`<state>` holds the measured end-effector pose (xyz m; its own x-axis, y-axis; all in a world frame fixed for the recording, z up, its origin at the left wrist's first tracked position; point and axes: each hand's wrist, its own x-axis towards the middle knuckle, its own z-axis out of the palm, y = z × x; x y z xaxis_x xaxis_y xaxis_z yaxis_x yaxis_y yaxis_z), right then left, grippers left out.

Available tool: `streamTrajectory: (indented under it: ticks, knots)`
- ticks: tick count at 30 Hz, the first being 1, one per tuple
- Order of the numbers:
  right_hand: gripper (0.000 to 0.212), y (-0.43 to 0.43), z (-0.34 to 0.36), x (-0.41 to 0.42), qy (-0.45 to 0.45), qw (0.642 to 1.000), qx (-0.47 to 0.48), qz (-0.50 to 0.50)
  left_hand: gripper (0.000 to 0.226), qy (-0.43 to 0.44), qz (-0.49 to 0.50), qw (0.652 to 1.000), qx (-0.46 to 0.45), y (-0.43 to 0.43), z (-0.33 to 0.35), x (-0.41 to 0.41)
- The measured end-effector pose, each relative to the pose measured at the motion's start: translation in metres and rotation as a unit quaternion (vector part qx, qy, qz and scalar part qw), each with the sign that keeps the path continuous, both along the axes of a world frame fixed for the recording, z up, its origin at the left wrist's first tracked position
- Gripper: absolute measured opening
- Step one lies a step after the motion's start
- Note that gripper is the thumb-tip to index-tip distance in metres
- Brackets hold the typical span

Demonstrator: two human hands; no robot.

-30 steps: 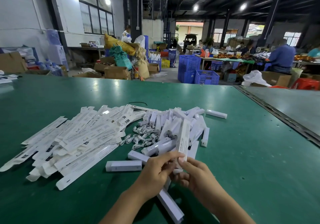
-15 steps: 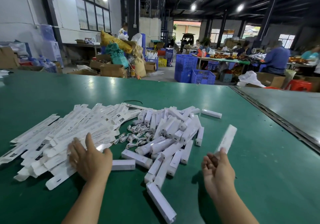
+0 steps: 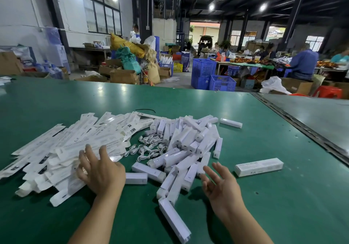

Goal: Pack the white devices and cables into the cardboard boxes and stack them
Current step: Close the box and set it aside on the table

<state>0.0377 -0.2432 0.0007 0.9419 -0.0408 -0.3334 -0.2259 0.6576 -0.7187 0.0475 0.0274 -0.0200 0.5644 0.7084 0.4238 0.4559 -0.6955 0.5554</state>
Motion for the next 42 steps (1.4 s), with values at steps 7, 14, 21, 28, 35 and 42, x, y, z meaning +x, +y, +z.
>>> streamTrajectory:
  ticks: [7, 14, 21, 28, 35, 42]
  knots:
    - [0.018, 0.007, -0.003, -0.001, -0.013, 0.999, -0.038, 0.029, 0.087, 0.211, -0.009, 0.975, 0.073, 0.034, 0.015, 0.011]
    - [0.019, 0.009, -0.004, -0.001, -0.022, 0.996, -0.066, 0.056, 0.031, 0.266, 0.01, 0.944, 0.192, 0.042, 0.035, 0.015]
    - [0.01, 0.01, -0.001, -0.005, -0.058, 0.991, -0.108, 0.05, 0.022, 0.115, -0.123, 0.975, 0.148, 0.018, 0.055, 0.021]
    - [0.007, 0.015, 0.003, -0.012, -0.099, 0.979, -0.157, 0.078, 0.033, -0.168, -0.41, 0.834, -0.33, -0.069, 0.086, 0.003]
    - [0.008, 0.021, 0.009, -0.021, -0.165, 0.944, -0.266, 0.105, 0.064, -0.15, -0.356, 0.568, -0.726, -0.105, 0.047, -0.019]
    - [0.025, 0.024, 0.003, -0.028, -0.276, 0.791, -0.535, 0.109, 0.053, -0.223, -0.368, 0.477, -0.767, -0.098, 0.037, -0.023]
